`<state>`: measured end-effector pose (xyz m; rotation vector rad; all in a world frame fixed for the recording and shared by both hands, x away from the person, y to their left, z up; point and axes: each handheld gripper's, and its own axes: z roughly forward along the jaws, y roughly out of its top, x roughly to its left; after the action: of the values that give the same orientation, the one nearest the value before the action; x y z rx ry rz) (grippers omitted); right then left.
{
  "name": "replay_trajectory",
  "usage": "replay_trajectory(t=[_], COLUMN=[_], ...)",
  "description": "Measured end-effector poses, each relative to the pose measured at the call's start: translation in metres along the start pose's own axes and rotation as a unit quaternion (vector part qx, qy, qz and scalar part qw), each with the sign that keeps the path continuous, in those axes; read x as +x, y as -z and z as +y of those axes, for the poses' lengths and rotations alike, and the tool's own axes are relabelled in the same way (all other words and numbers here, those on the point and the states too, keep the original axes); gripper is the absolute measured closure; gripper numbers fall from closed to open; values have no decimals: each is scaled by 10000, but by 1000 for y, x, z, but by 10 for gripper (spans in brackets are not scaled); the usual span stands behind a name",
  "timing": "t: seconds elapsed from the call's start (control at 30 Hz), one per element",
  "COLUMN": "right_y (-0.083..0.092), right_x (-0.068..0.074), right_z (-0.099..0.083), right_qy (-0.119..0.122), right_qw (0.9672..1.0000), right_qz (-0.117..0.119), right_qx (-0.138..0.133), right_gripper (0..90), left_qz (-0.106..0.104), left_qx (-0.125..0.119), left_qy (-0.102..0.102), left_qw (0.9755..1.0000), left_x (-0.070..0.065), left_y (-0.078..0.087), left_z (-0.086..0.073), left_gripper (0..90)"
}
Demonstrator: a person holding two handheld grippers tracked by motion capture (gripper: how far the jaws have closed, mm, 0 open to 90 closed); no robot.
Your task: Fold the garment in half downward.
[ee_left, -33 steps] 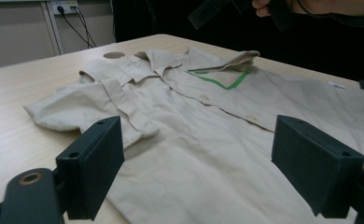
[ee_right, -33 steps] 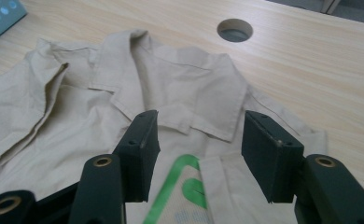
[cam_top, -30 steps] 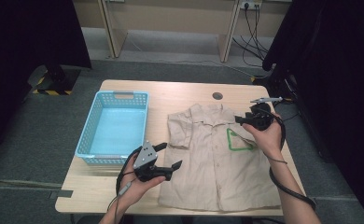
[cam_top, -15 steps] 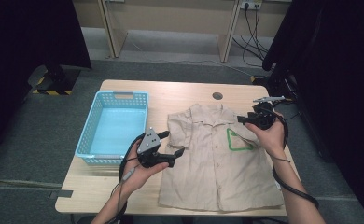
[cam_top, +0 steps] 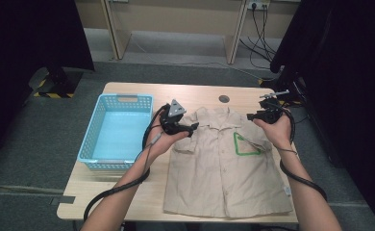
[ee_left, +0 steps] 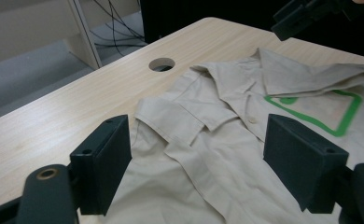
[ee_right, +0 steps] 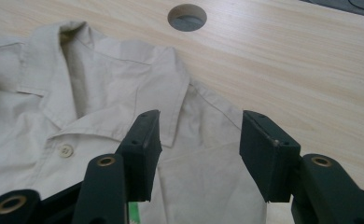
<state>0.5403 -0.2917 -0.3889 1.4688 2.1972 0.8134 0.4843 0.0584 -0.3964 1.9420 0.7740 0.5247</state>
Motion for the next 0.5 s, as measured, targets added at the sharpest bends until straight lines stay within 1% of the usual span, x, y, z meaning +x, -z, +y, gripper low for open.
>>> replay_trajectory(t=[0.03,0.1,0.13,0.17,0.23,0.27,0.3,0.33,0.37,0.4,0.43,0.47,0.5], right_y=[-4,-12,-16,-22,-30,-30,-32,-39,-41,-41,-46,-47,-49], right_x=[-1,-4,-5,-7,-9,-9,-10,-11,-11,-11,-11,-12,-13], right_z=[2,5,7,9,12,12,13,17,18,18,22,23,25], right_qy=[23,-28,-43,-64,-106,-106,-121,-129,-126,-126,-134,-139,-153], right_qw=[10000,9999,9998,9998,9995,9995,9994,9992,9991,9991,9989,9989,9988], right_qz=[-36,-80,-100,-108,-127,-127,-127,-148,-151,-151,-181,-197,-221], right_qx=[30,116,154,185,265,265,293,350,368,368,399,405,413], right_gripper=[498,509,512,522,535,535,535,535,535,535,535,535,535], left_qz=[28,86,110,162,276,276,339,391,397,397,444,525,561], left_qx=[54,172,225,285,384,384,472,562,596,596,737,818,870], left_qy=[22,80,173,225,218,218,222,259,262,262,312,250,293], left_qw=[10000,9998,9995,9992,9986,9986,9981,9973,9971,9971,9958,9950,9942], left_x=[4,10,16,20,26,26,30,35,37,37,42,44,46], left_y=[-6,-18,-25,-31,-40,-40,-48,-57,-61,-61,-70,-75,-79], left_z=[2,6,8,10,13,13,15,16,17,17,16,16,14], left_gripper=[230,242,245,247,257,258,258,268,278,282,283,285,291])
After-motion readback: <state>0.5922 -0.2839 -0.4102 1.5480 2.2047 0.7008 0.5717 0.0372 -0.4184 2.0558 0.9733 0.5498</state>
